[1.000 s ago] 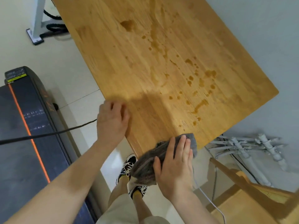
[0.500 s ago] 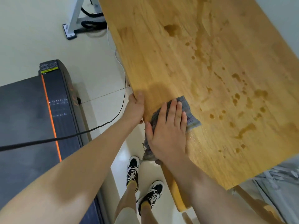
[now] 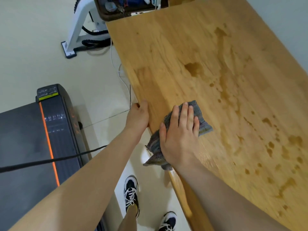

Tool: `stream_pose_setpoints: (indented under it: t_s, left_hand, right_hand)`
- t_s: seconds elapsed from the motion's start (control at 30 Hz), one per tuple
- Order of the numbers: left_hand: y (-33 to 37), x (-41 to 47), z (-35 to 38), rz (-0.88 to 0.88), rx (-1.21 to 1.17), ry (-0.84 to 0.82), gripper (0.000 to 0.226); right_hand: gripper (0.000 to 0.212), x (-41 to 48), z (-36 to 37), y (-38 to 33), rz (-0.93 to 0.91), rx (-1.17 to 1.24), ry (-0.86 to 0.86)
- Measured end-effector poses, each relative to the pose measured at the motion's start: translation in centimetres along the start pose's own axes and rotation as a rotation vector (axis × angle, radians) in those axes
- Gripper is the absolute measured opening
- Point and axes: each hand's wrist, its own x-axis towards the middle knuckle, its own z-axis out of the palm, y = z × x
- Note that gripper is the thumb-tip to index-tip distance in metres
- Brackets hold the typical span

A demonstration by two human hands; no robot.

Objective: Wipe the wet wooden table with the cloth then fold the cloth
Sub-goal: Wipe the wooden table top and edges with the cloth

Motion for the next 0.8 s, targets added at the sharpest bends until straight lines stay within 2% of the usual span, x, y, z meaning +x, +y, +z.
stream_pose_setpoints:
  t_s: [0.17, 0.3, 0.43, 0.57, 0.67, 0.73, 0.8]
  left_hand:
    - [3.8, 5.1, -1.4, 0.062, -0.056, 0.091, 0.045]
    - [4.9, 6.8, -1.2, 0.159, 0.044, 0.102, 0.048]
    - [4.1, 7.7, -1.8, 0.189, 0.062, 0.028, 0.051]
    - [3.8, 7.9, -2.7, 0.178, 0.052, -0.095, 0.050]
    - [4.0, 7.7, -3.0, 0.164, 0.076, -0.135, 0.044]
    - [4.4, 7.6, -3.4, 0.175, 0.136, -0.139, 0.047]
    - [4.7, 7.5, -3.8, 0.178, 0.176, -0.159, 0.053]
  right_hand:
    - [0.067, 4.8, 0.2, -2.7, -0.018, -0.004, 0.002]
    - [0.065, 9.1, 0.2, -5.2, -0.037, -0.003, -0.022]
    - [0.061, 10.8, -0.1, -6.0, -0.105, 0.018, -0.026]
    - [0.066, 6.6, -2.1, -1.8, -0.212, 0.177, -0.100]
    - [0.061, 3.6, -3.2, 1.2, -0.049, 0.079, -0.040]
    - [0.056, 2.9, -2.6, 0.2, 0.073, -0.056, -0.009]
    - [0.060, 3.0, -1.4, -2.5, 0.087, -0.079, -0.020]
